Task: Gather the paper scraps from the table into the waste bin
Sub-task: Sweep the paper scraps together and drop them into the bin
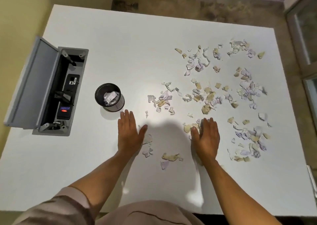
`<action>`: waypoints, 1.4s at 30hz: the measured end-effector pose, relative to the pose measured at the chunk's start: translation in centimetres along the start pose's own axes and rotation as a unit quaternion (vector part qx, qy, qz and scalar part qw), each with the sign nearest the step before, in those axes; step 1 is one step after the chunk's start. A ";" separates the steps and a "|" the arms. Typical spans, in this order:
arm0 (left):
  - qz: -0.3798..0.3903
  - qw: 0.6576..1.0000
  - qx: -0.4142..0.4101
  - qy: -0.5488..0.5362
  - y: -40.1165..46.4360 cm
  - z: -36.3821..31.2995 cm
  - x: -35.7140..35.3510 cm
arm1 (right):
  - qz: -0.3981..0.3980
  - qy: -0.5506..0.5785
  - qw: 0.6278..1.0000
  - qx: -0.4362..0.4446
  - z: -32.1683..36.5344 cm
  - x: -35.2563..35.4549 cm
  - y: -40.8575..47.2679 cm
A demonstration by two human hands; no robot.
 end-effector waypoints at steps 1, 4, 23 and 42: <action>0.012 1.000 0.014 0.004 0.0 0.4 -0.6 | 0.010 -0.007 1.000 -0.006 -1.0 -0.4 -0.2; 0.026 0.999 0.023 0.013 0.2 0.1 -1.4 | 0.042 -0.033 0.999 -0.007 -2.9 -1.8 -0.7; 0.038 0.989 -0.137 -0.052 8.6 -9.3 -1.1 | -0.047 0.034 0.998 -0.007 -3.5 1.7 7.5; 0.087 0.967 -0.233 0.060 12.7 -15.0 -6.5 | 0.067 -0.043 0.971 0.225 0.7 -1.9 15.2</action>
Point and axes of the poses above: each hand's wrist, its own y-axis towards the middle knuckle, its own x-axis out of the back of the hand, z = x × y, the point moved 8 cm from there along y, towards the middle knuckle, and after that the axes turned 5 degrees about -y, right-handed, at the moved point
